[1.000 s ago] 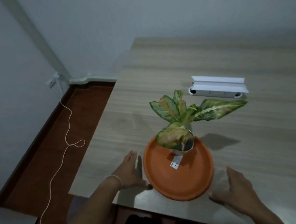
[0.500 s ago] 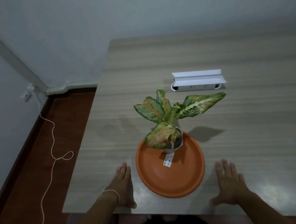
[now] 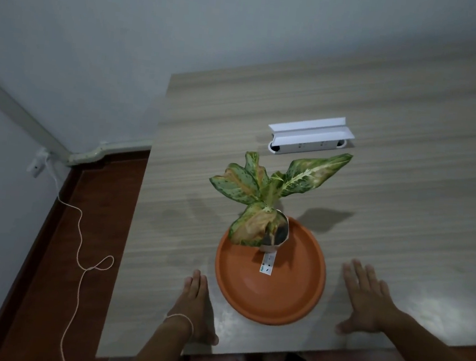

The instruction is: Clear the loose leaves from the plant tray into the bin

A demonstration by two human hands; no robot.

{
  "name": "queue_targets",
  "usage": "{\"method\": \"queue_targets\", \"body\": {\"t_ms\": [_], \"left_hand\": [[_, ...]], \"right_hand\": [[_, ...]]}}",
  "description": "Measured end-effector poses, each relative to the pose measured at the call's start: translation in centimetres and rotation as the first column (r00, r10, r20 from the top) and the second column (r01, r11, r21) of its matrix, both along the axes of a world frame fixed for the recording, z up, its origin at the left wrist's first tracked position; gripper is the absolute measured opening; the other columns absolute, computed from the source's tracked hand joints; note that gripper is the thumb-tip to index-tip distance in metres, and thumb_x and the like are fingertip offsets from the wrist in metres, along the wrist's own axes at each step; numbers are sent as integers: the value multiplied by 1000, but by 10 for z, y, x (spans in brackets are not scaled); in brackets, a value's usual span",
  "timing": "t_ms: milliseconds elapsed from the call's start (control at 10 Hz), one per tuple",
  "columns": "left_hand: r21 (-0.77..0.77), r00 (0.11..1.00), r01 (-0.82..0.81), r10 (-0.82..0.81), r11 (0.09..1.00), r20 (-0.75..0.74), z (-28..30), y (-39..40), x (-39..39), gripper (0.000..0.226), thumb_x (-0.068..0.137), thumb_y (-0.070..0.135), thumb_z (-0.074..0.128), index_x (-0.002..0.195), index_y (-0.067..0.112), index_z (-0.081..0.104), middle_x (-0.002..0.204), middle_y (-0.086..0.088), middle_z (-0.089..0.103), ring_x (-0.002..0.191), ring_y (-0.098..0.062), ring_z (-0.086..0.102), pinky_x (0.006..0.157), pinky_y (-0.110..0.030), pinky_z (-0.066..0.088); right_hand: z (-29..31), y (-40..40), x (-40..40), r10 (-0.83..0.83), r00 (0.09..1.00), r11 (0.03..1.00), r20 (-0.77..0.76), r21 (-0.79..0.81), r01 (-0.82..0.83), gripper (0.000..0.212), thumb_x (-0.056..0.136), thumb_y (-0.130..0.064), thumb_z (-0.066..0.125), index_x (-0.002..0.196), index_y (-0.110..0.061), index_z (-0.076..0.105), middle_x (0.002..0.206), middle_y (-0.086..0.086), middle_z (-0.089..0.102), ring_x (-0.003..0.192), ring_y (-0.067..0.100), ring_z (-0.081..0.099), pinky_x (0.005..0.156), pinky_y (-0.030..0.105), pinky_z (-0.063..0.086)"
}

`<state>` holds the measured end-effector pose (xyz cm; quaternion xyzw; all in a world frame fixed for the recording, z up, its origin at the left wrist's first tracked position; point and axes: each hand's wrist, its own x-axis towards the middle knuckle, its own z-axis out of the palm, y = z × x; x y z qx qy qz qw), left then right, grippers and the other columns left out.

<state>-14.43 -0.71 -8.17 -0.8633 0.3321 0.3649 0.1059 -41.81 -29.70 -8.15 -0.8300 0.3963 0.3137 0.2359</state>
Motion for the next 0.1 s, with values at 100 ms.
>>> {"method": "queue_targets", "body": {"t_ms": [100], "left_hand": [[-11, 1000, 8, -8, 1000, 11, -7, 3, -2, 156, 46, 63, 79, 145, 9, -29, 157, -7, -35, 146, -28, -27, 122, -41, 1]], "right_hand": [[-5, 2, 9, -202, 967, 979, 156, 45, 197, 139, 58, -67, 75, 158, -16, -6, 167, 6, -14, 154, 32, -4, 121, 51, 10]]}}
